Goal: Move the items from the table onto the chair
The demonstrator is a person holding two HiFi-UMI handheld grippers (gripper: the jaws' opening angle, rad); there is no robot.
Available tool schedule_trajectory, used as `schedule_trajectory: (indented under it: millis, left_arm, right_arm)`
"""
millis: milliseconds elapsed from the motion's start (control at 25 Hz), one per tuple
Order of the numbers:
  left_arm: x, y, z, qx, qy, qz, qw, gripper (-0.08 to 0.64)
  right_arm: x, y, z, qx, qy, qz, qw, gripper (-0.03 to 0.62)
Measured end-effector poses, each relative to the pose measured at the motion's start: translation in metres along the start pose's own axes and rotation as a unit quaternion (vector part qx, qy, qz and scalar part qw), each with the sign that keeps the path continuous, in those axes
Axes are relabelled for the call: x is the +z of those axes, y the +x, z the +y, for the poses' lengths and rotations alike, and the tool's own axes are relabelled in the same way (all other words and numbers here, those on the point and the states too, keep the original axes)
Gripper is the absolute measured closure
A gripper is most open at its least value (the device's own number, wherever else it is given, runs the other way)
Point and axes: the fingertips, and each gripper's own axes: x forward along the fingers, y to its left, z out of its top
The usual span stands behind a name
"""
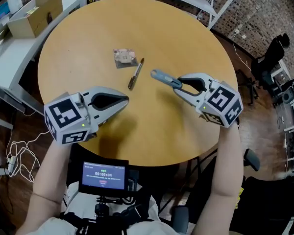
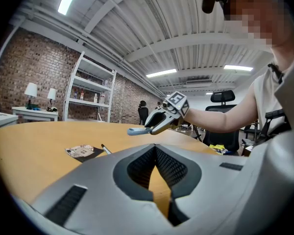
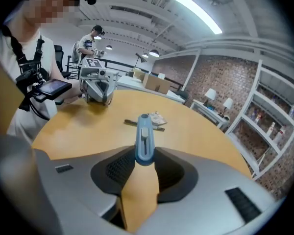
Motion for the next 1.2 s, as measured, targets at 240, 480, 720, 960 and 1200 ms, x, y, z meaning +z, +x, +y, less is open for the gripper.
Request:
schedule_trajectory:
  millis: [240, 480, 720, 960, 1200]
  left_arm:
    - [0.004, 0.015, -0.022, -0.031, 0.013, -0.004, 0.9994, 0.546]
    - [0.017, 0.036, -0.043, -0.050, 0.011, -0.024, 0.9984, 0.546]
    - [0.023, 0.066, -0.068, -0.072, 0.017, -0.019, 0.9971, 0.546]
    - [0.031, 0.110, -0.106, -0.114, 0.028, -0.015, 0.9930, 0.546]
    - [0.039, 0.159, -0.158, -0.160, 0.054, -0.017, 0.9855, 0.546]
  right_arm:
    - [0.013, -0.032, 0.047, -0.051, 0.013, -0.071, 0.996, 0.459]
    - [0.001, -0.062, 0.074, -0.077, 0.068, -0.092, 0.990, 0.459]
    - [-0.017, -0.092, 0.086, -0.109, 0.083, -0.105, 0.985, 0.459]
    - [-0.050, -0.131, 0.097, -0.148, 0.112, -0.110, 0.976, 0.459]
    - [-0.093, -0.182, 0.109, -0.193, 0.148, -0.117, 0.963, 0.459]
